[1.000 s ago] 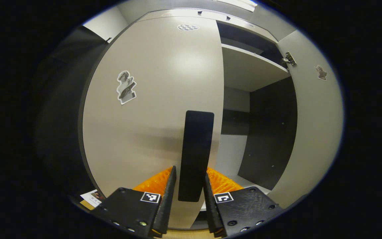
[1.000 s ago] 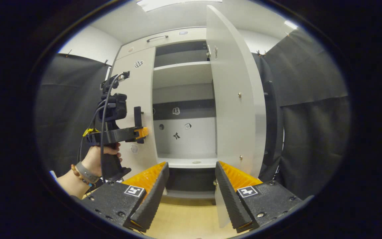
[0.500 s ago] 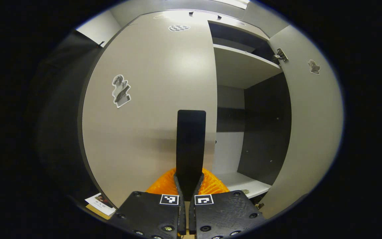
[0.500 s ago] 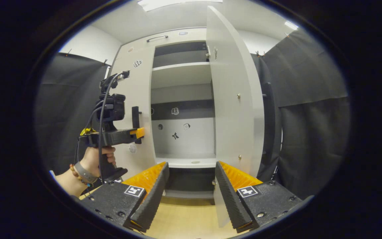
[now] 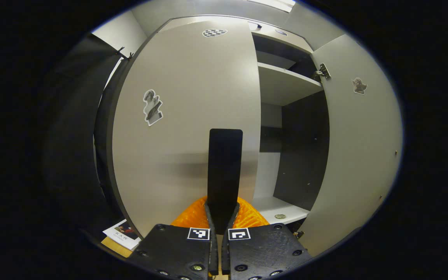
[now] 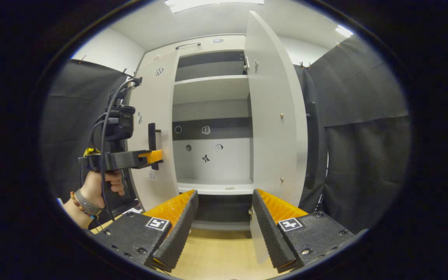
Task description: Open the right door of the double-door shoe cabinet with the right hand, and open the left door with the left hand.
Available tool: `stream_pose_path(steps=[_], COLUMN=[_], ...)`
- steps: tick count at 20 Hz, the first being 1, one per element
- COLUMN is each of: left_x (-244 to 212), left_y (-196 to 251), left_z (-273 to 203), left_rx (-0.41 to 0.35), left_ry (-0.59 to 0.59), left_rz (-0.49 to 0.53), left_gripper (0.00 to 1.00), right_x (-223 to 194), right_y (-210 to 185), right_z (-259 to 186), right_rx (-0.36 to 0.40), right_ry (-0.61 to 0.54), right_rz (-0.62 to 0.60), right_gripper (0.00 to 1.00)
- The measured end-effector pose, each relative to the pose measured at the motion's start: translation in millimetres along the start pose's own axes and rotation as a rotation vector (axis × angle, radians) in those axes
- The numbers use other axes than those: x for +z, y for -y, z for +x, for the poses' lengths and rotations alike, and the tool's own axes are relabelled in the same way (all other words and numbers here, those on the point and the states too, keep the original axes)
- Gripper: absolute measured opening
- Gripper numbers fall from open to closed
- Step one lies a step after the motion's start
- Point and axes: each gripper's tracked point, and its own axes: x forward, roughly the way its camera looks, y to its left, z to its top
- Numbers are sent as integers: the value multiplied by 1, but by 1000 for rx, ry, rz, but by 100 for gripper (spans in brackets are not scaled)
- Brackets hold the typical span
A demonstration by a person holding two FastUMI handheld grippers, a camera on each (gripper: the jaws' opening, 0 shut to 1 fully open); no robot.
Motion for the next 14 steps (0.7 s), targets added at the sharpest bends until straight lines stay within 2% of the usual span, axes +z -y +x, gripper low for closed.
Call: stream_pose_path(steps=[7,14], left_x=[-1,1], left_y=[-19,-55], left_z=[-46,-90], left_rx=[-18,16], left_ry=[2,18], left_rz=[11,49], left_gripper=[3,2], right_x=[-4,-8], right_y=[-8,-22], right_z=[-5,-2], right_rx=[-2,-4], right_ry=[-7,-10], right_rz=[-4,5], right_gripper=[88,88])
